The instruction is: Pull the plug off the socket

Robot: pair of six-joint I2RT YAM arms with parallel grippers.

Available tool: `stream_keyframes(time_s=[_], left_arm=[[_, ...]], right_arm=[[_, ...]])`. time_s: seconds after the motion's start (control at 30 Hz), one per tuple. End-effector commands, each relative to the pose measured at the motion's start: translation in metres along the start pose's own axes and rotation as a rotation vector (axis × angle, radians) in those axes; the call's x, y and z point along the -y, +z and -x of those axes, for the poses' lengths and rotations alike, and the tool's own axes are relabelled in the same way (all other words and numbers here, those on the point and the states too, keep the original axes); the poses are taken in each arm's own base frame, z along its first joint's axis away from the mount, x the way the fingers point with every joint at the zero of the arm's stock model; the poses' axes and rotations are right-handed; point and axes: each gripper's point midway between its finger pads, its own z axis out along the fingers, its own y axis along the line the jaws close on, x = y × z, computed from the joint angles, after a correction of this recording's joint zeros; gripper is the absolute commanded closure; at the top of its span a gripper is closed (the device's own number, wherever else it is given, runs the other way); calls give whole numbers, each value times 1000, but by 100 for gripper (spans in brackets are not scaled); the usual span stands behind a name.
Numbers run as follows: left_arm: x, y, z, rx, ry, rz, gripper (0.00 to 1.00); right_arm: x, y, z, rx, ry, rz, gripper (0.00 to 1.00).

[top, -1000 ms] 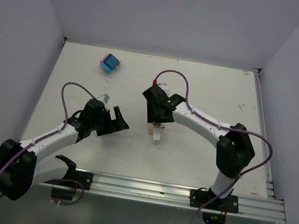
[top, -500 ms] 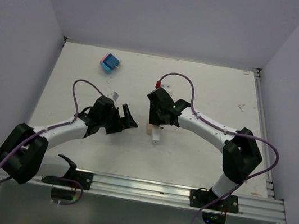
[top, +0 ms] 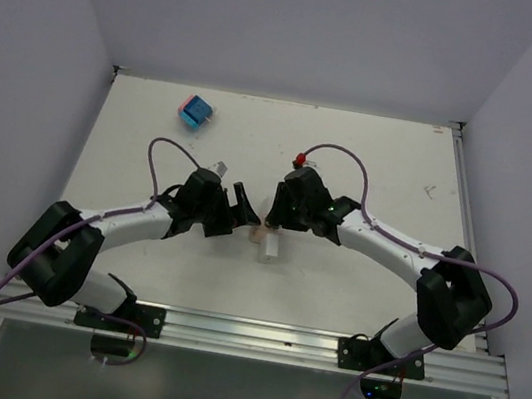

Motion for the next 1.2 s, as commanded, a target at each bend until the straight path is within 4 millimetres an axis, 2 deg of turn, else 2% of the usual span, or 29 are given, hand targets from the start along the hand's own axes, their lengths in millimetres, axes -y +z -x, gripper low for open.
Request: stream_keyframes(time_s=[0.0, 0.2, 0.43, 0.97, 1.17], left_arm=[[27, 2, 13, 38, 0, -67, 1], [25, 6, 7, 11, -11, -61, 3], [25, 8, 1, -15, 14, -73, 10], [30, 14, -1, -51, 130, -109, 21], [29, 12, 2, -49, 134, -114, 32]], right_arm=[[-9, 1, -9, -30, 89, 112, 100], [-2, 6, -20, -47, 159, 164, 100], [5, 8, -24, -53, 181, 190, 100], [-1, 7, -27, -58, 143, 266, 100], [2, 8, -30, -63, 147, 275, 100]])
